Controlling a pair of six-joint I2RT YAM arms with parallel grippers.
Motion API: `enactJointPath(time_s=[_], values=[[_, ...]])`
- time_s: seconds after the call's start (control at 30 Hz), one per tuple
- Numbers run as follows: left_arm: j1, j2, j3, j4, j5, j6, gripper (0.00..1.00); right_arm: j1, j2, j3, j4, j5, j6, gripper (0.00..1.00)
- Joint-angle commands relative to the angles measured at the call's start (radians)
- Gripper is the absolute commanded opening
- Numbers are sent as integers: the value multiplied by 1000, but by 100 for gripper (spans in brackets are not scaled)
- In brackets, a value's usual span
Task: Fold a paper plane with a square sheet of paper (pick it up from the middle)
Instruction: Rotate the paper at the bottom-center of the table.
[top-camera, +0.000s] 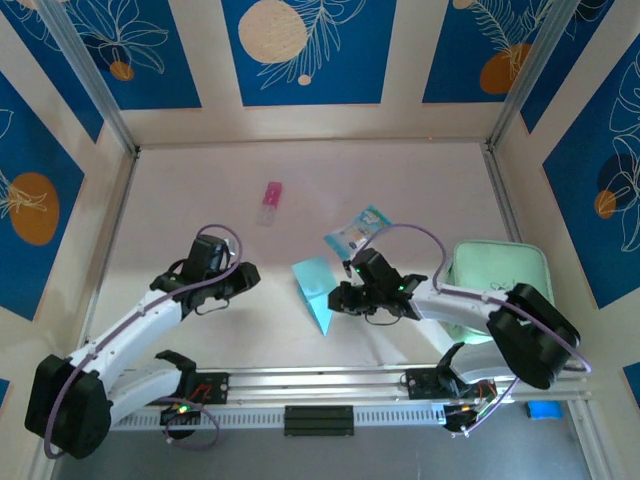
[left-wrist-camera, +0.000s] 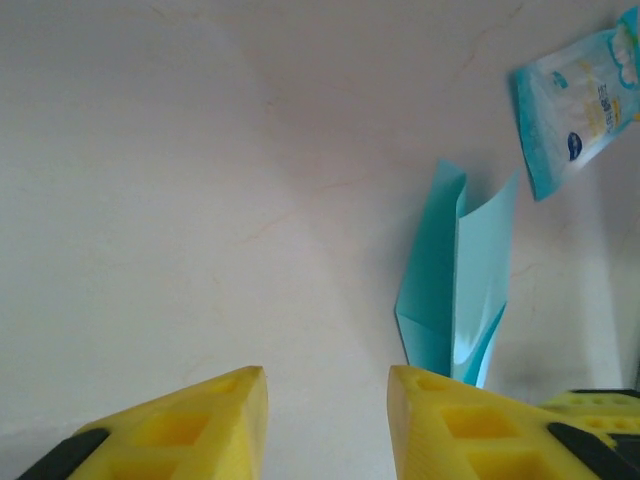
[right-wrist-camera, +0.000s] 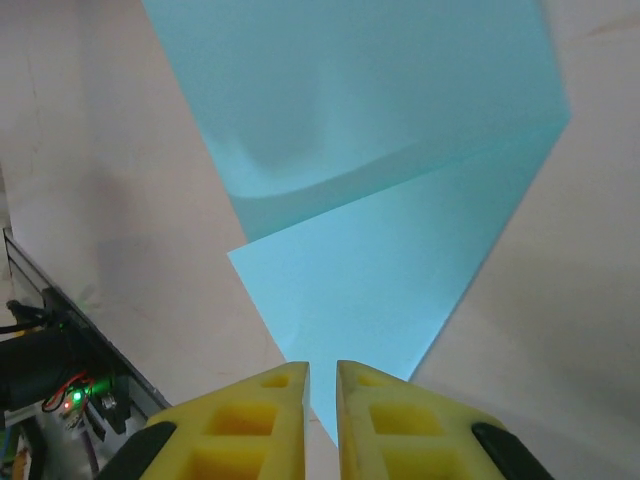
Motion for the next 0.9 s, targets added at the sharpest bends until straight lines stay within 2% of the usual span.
enactJointPath(time_s=[0.0,0.27,0.5,0.73,0.87], values=[[9,11,-12,41,59,-8,36,7,72,42,76,-84,37,15],[14,22,-13,46,84,23,38,18,214,120,55,-88,36,14],[16,13,-19,42,106,30,39,75,267,66,108,-16,143,13],[18,7,-36,62,125,15,41,155,280,59,64,132,348,13],[17,4,-36,53,131,15,41,219,280,22,104,262,560,13]])
